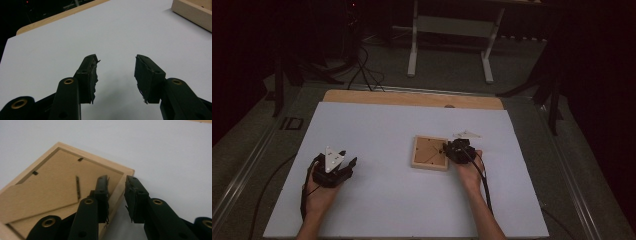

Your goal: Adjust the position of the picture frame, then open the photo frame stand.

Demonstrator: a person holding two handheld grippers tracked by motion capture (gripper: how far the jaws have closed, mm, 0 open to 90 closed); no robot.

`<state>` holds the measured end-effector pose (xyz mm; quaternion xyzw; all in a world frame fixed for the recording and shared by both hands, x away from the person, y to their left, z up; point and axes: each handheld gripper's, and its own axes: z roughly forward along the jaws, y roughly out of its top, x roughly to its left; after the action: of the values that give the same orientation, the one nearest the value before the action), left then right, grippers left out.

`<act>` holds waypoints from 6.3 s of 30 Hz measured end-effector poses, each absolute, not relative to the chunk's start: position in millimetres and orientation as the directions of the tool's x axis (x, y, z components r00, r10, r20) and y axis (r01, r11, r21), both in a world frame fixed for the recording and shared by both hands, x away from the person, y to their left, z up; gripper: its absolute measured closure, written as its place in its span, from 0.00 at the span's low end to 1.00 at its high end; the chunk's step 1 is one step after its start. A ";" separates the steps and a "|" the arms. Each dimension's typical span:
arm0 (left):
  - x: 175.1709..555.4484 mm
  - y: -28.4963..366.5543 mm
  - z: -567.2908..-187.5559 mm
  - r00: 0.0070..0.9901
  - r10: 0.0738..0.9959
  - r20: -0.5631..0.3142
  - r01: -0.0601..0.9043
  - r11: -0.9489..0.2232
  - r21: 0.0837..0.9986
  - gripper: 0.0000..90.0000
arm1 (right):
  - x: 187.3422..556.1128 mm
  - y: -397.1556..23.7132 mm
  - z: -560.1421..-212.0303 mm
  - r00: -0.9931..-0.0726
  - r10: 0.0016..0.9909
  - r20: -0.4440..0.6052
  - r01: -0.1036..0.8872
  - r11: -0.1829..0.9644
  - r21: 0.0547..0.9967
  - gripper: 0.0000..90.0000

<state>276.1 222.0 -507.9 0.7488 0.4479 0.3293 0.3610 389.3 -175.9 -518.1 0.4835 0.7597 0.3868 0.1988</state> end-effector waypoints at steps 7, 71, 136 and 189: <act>276.3 220.6 -508.6 0.387 0.906 0.170 0.434 -0.342 0.834 0.58 | 382.1 -176.8 -515.7 -0.469 0.880 0.074 0.594 0.252 0.764 0.81; 274.0 189.4 -509.7 0.481 0.853 0.201 0.398 -0.417 0.817 0.58 | 350.5 -131.3 -517.2 -0.590 0.802 0.097 0.562 0.321 0.763 0.82; 270.3 180.1 -505.4 0.541 0.833 0.115 0.429 -0.391 0.814 0.58 | 274.0 -213.1 -489.5 -0.671 0.742 -0.003 0.424 0.386 0.820 0.52; 320.2 91.2 -493.0 0.703 0.711 0.015 0.501 -0.510 0.700 0.61 | 259.9 -209.7 -505.5 -0.690 0.723 0.025 0.440 0.393 0.808 0.57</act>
<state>320.2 91.2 -493.0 0.8554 0.3542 0.1521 0.3460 259.9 -209.7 -505.5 0.3557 0.8174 0.4209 0.1681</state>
